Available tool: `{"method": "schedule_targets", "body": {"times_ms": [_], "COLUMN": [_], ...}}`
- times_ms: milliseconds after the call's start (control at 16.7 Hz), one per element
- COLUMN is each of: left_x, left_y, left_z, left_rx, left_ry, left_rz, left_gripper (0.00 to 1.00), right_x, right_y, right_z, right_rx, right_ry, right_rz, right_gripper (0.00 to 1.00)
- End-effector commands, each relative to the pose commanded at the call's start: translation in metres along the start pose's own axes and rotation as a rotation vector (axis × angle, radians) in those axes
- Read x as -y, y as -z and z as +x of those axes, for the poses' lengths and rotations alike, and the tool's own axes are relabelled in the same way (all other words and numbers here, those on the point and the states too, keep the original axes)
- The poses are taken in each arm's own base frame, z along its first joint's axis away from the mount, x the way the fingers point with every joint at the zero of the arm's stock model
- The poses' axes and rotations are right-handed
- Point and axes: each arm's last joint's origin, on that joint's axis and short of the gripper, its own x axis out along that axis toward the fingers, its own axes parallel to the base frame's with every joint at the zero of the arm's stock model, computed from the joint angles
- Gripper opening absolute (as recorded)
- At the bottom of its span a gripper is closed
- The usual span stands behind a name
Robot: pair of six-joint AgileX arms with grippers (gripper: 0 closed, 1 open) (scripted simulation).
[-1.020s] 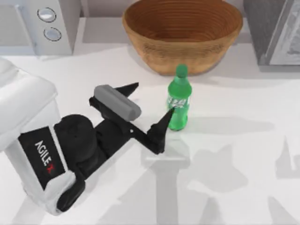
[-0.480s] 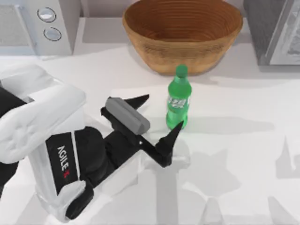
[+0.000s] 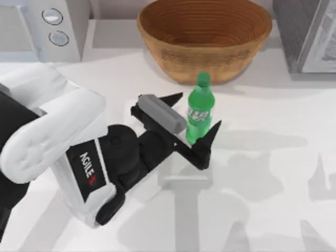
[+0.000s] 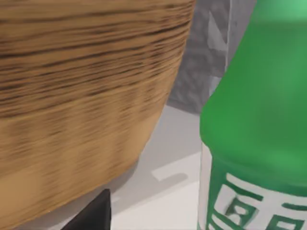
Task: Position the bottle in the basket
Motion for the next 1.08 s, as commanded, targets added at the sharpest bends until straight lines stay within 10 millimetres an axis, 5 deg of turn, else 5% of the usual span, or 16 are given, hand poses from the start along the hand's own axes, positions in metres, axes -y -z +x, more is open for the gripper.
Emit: {"method": "schedule_targets", "body": {"times_ms": [240,480,1080], "left_x": [0.001,0.001,0.001], "left_y": [-0.001,-0.001,-0.001], "left_z": [0.027,0.029,0.029], "left_rx": [0.0,-0.001,-0.001], "left_ry": [0.0,0.0,0.0], "left_rz": [0.0,0.0,0.0], "left_gripper": [1.0,1.0,0.25], "right_x": [0.0,0.0,0.0], "right_y": [0.0,0.0,0.0], "right_z": [0.0,0.0,0.0], "right_rx": [0.0,0.0,0.0], "right_ry": [0.0,0.0,0.0], "right_rz": [0.0,0.0,0.0], "right_gripper": [1.0,1.0,1.0]}}
